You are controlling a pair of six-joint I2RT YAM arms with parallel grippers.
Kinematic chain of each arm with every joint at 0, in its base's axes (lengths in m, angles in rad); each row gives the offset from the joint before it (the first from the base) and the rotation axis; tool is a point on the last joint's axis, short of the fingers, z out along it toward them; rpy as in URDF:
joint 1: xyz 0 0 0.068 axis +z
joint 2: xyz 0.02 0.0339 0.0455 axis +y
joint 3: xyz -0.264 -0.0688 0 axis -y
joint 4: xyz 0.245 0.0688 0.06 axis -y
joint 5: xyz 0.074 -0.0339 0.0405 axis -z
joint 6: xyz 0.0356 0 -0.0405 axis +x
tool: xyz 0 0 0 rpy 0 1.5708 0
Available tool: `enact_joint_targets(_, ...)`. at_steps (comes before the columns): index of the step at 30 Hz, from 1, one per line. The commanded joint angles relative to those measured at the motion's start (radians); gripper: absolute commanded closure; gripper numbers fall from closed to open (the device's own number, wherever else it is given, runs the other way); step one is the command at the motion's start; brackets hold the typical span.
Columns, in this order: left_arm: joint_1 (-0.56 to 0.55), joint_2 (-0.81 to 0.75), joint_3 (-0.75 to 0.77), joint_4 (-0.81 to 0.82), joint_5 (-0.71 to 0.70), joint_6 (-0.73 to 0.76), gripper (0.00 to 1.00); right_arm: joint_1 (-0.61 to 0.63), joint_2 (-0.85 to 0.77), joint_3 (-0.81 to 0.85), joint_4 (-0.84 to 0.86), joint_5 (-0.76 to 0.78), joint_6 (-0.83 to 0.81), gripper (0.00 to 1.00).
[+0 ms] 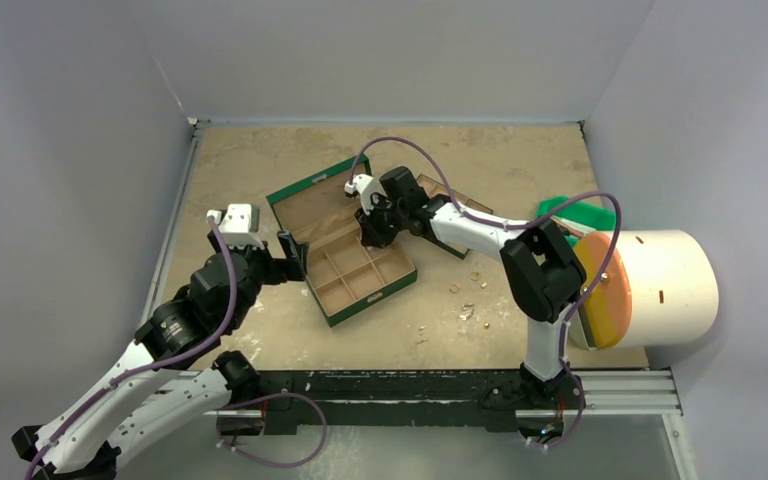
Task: Organize the mixed jewelry
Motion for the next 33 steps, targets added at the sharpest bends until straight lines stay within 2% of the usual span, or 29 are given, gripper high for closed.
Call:
enact_joint_targets(1,-0.003,0.000,0.044,0.019,-0.016,0.012,0.01,-0.010,0.025,0.053,0.028,-0.018,-0.019,1.00)
enact_joint_targets(7,-0.004,0.002,0.043,0.019,-0.019,0.012,0.01,-0.014,0.040,0.050,0.032,0.002,-0.018,0.98)
enact_joint_targets(14,-0.003,0.005,0.043,0.019,-0.019,0.014,0.01,-0.016,0.040,0.027,0.050,0.025,-0.002,0.82)
enact_joint_targets(25,-0.003,0.002,0.044,0.019,-0.018,0.014,0.01,-0.016,0.014,0.007,0.054,0.047,0.012,0.65)
enact_joint_targets(33,-0.003,0.000,0.043,0.019,-0.013,0.012,0.01,-0.016,-0.023,-0.007,0.048,0.051,0.023,0.61)
